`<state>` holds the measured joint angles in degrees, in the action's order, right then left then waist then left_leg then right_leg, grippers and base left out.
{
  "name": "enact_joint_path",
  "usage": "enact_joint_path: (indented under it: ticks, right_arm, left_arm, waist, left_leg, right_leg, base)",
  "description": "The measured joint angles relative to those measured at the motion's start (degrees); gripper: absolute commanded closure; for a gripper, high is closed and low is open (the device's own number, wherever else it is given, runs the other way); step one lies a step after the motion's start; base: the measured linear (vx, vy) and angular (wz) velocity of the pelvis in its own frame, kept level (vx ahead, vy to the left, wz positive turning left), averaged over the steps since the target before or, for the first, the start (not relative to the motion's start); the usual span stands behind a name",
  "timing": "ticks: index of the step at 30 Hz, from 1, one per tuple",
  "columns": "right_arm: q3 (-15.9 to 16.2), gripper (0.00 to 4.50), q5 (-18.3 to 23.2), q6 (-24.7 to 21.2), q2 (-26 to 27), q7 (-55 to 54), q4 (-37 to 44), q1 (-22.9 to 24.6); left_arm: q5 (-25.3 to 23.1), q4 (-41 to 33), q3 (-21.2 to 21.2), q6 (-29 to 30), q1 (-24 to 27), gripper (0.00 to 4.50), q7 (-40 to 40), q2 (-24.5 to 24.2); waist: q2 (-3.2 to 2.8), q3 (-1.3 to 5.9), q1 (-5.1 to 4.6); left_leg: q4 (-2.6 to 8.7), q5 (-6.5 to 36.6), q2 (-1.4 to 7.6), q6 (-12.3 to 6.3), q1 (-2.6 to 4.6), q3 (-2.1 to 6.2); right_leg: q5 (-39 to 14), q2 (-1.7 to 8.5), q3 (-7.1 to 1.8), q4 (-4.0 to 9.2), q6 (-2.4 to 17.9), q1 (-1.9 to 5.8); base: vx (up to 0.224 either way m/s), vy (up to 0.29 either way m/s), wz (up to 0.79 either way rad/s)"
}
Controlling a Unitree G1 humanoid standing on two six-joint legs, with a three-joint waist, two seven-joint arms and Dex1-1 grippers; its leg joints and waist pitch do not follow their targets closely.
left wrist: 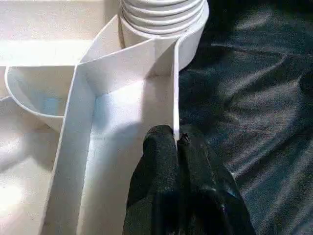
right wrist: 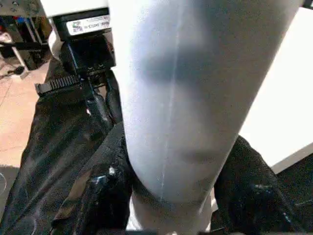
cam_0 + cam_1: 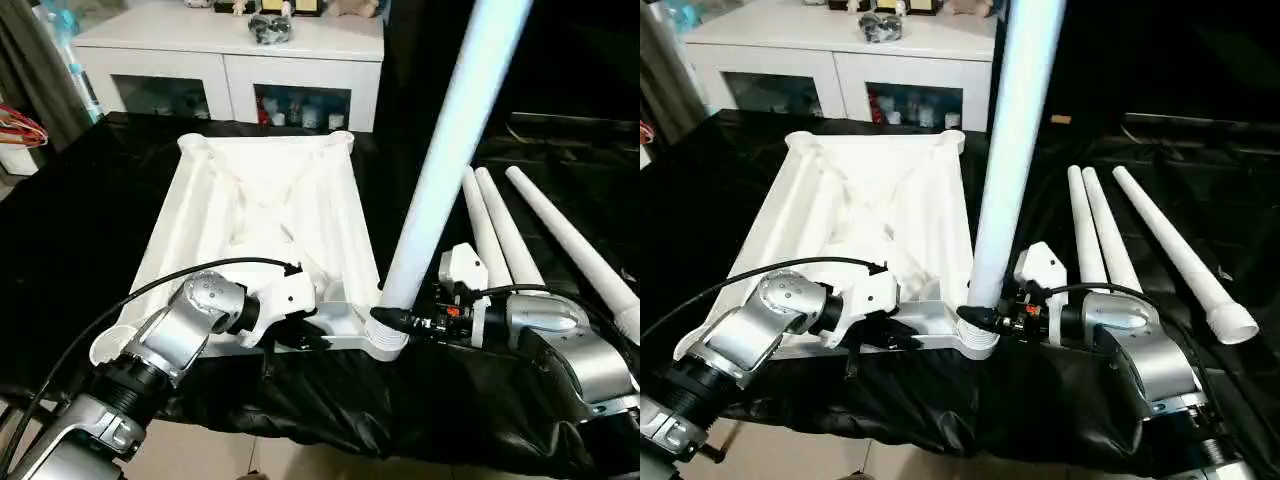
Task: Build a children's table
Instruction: Insert table leg to table base
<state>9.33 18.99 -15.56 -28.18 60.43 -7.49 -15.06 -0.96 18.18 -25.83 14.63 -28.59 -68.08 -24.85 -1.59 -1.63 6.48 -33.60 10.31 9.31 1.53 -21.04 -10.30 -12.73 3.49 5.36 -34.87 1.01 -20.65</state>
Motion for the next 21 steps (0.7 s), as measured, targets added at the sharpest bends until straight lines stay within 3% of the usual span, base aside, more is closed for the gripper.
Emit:
enact_joint_path:
  ticks: [8,21]
  right_arm:
    - [-0.17,2.65,0.55,2.09,-0.01,0.13,-0.03,1.58]
    - [2.41,2.65,-0.62,3.83,-0.73,4.76,-0.65,-0.45]
  left_arm:
    - [0.00,-0.71,-0.06,-0.16,0.42,4.50,-0.09,-0.11]
    - [0.08,-0.70,-1.19,-3.89,-0.19,4.50,-4.03,-3.00]
  waist:
    - [0.08,-0.04,0.02]
    - [0.13,-0.01,0.03]
  left_leg:
    - [0.00,0.01,0.00,0.01,0.07,0.00]
    - [0.32,0.14,0.01,0.21,0.10,0.01]
  right_leg:
    - [0.00,0.00,0.00,0.05,0.01,0.13]
    - [-0.17,-0.02,0.04,0.05,0.34,0.10]
  base:
    - [0.000,0.000,0.00]
    - [0.000,0.000,0.00]
